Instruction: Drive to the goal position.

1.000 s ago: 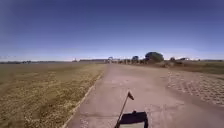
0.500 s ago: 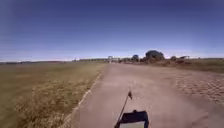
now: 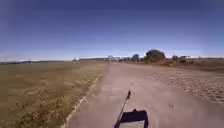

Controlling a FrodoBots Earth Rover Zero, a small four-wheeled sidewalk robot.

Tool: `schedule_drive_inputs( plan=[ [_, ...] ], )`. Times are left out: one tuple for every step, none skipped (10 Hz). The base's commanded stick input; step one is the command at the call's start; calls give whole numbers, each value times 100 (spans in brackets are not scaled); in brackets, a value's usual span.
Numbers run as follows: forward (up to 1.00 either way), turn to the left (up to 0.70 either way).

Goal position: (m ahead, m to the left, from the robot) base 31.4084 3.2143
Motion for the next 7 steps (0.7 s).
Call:
schedule_drive_inputs(
  plan=[
    [100,0],
    [100,0],
    [100,0],
    [100,0],
    [100,0],
    [100,0],
    [100,0]
  ],
)
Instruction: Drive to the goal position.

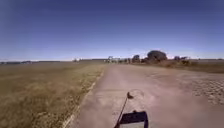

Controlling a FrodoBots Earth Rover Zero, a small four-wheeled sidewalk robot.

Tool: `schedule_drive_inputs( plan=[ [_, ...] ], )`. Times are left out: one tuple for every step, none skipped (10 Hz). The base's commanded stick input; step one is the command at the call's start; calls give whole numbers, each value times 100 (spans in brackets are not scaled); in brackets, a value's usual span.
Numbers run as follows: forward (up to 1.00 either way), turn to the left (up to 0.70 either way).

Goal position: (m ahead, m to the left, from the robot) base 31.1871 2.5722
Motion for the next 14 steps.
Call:
schedule_drive_inputs(
  plan=[
    [100,0],
    [100,0],
    [100,0],
    [100,0],
    [100,0],
    [100,0],
    [100,0],
    [100,0],
    [100,0],
    [100,0],
    [100,0],
    [100,0],
    [100,0],
    [100,-34]
  ],
)
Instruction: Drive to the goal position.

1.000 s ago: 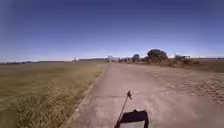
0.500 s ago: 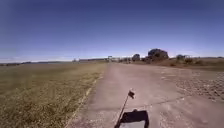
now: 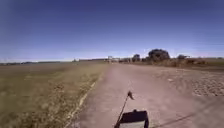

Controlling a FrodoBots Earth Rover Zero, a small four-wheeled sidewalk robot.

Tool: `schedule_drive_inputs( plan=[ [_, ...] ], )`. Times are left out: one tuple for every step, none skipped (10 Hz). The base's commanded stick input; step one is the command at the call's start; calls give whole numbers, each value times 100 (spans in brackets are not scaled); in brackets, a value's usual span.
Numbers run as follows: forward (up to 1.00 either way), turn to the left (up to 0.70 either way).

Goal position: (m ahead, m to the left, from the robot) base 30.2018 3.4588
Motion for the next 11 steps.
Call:
schedule_drive_inputs(
  plan=[
    [100,-38],
    [100,-14],
    [100,-6],
    [100,0],
    [100,0],
    [100,0],
    [100,0],
    [100,0],
    [100,0],
    [100,0],
    [100,0]
  ],
)
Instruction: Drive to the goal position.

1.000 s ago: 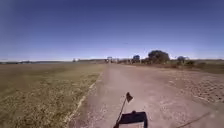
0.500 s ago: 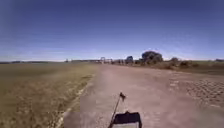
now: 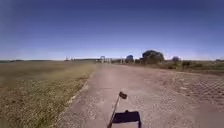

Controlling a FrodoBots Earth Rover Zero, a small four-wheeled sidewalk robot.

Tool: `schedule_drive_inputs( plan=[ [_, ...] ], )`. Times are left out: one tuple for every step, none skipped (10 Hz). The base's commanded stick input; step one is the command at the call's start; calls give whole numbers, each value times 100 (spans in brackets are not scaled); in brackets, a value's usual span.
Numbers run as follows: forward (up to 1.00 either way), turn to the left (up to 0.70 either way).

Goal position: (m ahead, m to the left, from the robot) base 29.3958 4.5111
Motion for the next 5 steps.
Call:
schedule_drive_inputs(
  plan=[
    [100,0],
    [100,0],
    [100,0],
    [100,0],
    [100,0]
  ],
)
